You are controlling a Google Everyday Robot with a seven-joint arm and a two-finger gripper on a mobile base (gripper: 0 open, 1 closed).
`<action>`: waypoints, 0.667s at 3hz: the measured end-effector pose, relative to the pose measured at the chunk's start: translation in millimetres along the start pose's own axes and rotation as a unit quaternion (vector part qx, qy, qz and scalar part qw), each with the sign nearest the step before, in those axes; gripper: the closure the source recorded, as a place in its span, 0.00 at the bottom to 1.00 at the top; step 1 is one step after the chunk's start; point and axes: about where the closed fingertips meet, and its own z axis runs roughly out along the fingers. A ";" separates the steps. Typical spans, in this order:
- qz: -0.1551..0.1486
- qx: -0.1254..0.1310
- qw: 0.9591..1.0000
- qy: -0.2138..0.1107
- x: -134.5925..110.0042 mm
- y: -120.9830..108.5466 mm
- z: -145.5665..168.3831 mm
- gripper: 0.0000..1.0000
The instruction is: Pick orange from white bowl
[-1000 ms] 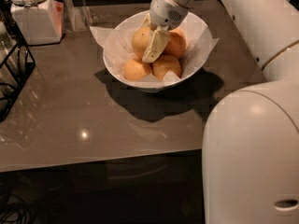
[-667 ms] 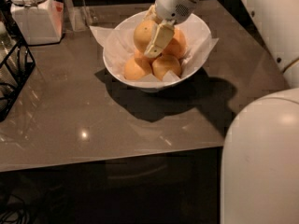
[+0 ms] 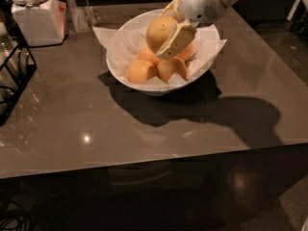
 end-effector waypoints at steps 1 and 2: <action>-0.004 0.034 0.998 -0.051 -30.7 25.6 -19.8 1.00; 0.047 0.089 0.992 -0.073 -6.8 59.7 -44.6 1.00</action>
Offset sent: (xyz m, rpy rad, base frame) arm -0.1125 -0.1249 -0.0347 0.2601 0.0202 -0.3974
